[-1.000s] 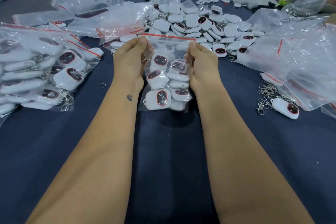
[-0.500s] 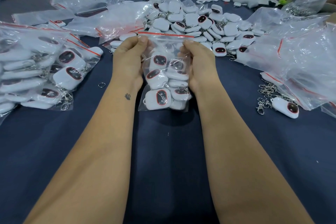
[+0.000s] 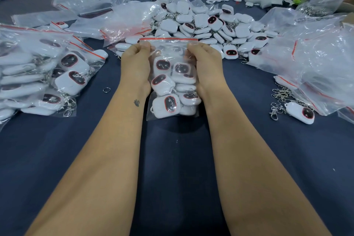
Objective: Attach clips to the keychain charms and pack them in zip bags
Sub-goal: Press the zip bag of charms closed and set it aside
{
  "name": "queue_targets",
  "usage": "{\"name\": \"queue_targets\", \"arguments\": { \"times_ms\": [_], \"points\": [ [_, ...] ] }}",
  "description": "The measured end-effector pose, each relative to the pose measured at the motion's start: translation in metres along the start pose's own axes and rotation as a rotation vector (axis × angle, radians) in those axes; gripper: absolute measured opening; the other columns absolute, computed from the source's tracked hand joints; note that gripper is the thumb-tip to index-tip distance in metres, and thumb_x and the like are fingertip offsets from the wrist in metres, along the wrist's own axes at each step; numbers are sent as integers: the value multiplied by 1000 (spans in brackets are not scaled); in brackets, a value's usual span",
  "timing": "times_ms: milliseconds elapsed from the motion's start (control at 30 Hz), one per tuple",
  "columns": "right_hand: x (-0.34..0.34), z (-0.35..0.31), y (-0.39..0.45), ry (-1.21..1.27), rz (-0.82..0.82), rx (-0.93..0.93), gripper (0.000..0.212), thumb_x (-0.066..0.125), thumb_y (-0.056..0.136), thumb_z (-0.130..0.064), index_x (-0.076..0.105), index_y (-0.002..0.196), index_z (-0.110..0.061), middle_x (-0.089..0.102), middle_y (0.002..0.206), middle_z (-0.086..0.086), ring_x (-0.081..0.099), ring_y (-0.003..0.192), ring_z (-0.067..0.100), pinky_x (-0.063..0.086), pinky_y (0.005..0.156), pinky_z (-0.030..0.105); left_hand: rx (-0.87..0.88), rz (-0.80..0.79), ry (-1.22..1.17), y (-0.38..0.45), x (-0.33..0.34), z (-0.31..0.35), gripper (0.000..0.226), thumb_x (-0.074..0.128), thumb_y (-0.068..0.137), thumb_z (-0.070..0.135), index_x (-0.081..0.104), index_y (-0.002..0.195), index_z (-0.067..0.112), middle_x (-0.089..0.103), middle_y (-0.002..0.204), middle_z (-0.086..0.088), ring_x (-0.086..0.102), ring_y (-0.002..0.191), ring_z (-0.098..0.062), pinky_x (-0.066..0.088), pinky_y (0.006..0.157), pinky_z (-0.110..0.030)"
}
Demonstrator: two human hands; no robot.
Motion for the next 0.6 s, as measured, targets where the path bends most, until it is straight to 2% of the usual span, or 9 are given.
{"name": "queue_targets", "arguments": {
  "times_ms": [100,267,400,433,533,600],
  "points": [
    [4,1,-1,-46,-44,5,21,61,90,-6,62,70,-12,58,69,5,53,65,19,46,59,32,3,-21,-35,2,0,0,26,55,100,17,62,75,12,65,55,6,59,48,-7,51,50,-21],
    [0,2,1,-46,-15,-22,21,61,91,-7,63,71,-13,56,67,4,50,65,20,47,65,37,-52,-95,-132,2,5,-5,22,62,94,12,64,72,9,67,65,-3,63,56,-14,53,54,-26],
    [3,5,3,30,-16,15,19,64,88,-4,62,69,-9,60,76,12,53,81,29,50,83,53,8,-120,-72,0,8,-1,23,63,94,9,66,71,7,68,61,-2,63,53,-12,53,55,-25],
    [4,5,3,55,-27,20,20,65,87,-3,63,68,-9,60,75,12,54,81,29,50,85,53,19,-118,-71,0,7,-1,23,63,94,9,65,72,7,67,60,-2,61,52,-12,53,55,-25],
    [7,4,1,49,-59,7,24,67,87,-4,65,65,-13,61,66,5,54,67,23,49,71,38,26,-116,-92,0,6,0,22,62,95,8,63,73,6,66,60,-2,60,52,-13,53,56,-25],
    [6,4,1,39,-53,-10,29,68,87,-5,64,61,-16,59,62,2,53,61,20,48,64,33,24,-126,-114,-1,7,1,21,62,94,7,63,73,6,66,61,-3,60,54,-13,54,58,-26]
  ]
}}
Point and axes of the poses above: each hand's wrist, its own y-axis towards the middle knuckle, its own x-axis out of the palm, z = x × y, the point moved 8 cm from there along y, towards the middle knuckle
